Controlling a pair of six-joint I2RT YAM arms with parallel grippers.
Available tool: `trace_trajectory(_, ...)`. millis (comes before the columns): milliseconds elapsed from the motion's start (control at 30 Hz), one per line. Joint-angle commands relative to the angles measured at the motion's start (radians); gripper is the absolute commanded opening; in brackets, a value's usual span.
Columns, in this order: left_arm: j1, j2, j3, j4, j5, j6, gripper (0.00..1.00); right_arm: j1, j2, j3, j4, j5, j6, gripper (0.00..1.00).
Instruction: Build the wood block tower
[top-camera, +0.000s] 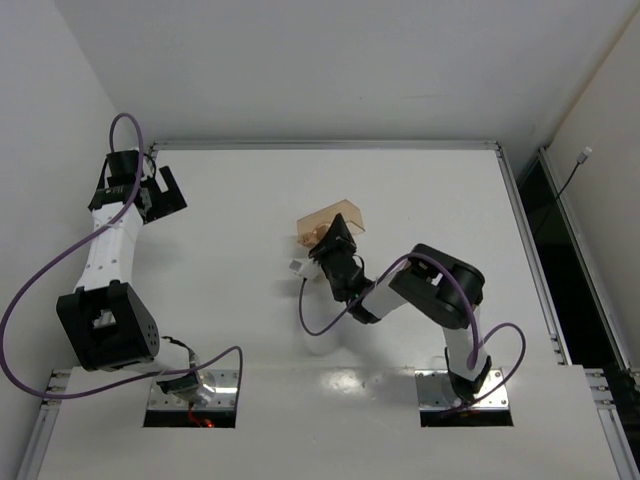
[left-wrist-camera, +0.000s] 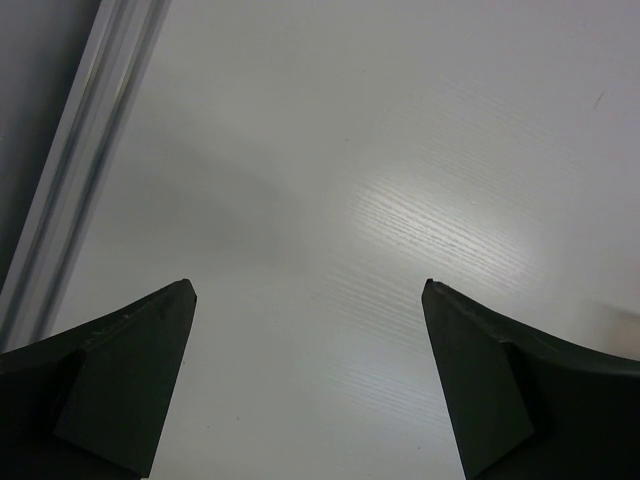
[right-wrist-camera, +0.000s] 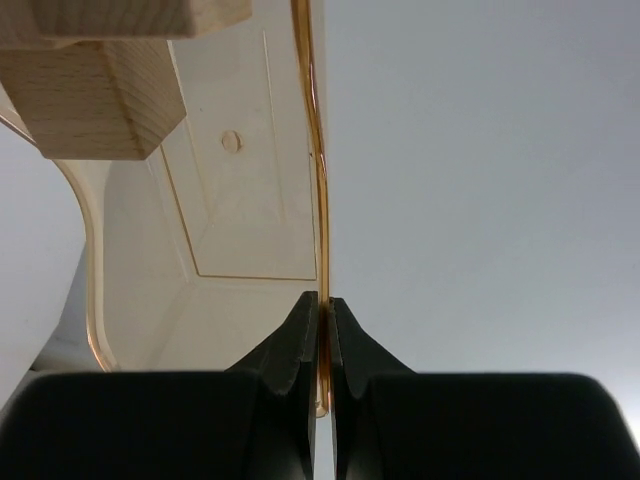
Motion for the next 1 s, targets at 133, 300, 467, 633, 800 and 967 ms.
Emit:
trace_trajectory(133, 0.010, 0.000, 0.015, 0.006, 0.013, -0.010, 0.95, -0.036, -0.061, 0.122, 0.553, 0.007, -0.102, 0.00)
trace_trajectory(300, 0.019, -0.020, 0.015, 0.006, 0.013, -0.010, 0.95, -0.024, -0.135, 0.072, 0.553, 0.054, -0.093, 0.00)
trace_trajectory(467, 0.019, -0.020, 0.015, 0.005, 0.036, -0.010, 0.95, -0.024, -0.109, 0.065, 0.553, 0.055, -0.070, 0.00)
trace_trajectory(633, 0.028, 0.024, 0.069, -0.001, 0.047, -0.019, 0.95, -0.053, -0.122, 0.061, 0.532, 0.029, -0.059, 0.00)
trace_trajectory(800, 0.028, 0.024, 0.055, -0.001, 0.055, -0.018, 0.95, -0.053, -0.073, 0.110, 0.550, 0.052, -0.070, 0.00)
trace_trajectory(967, 0.038, -0.020, -0.032, 0.023, 0.064, 0.004, 0.95, -0.104, -0.013, 0.257, 0.506, 0.196, -0.019, 0.00)
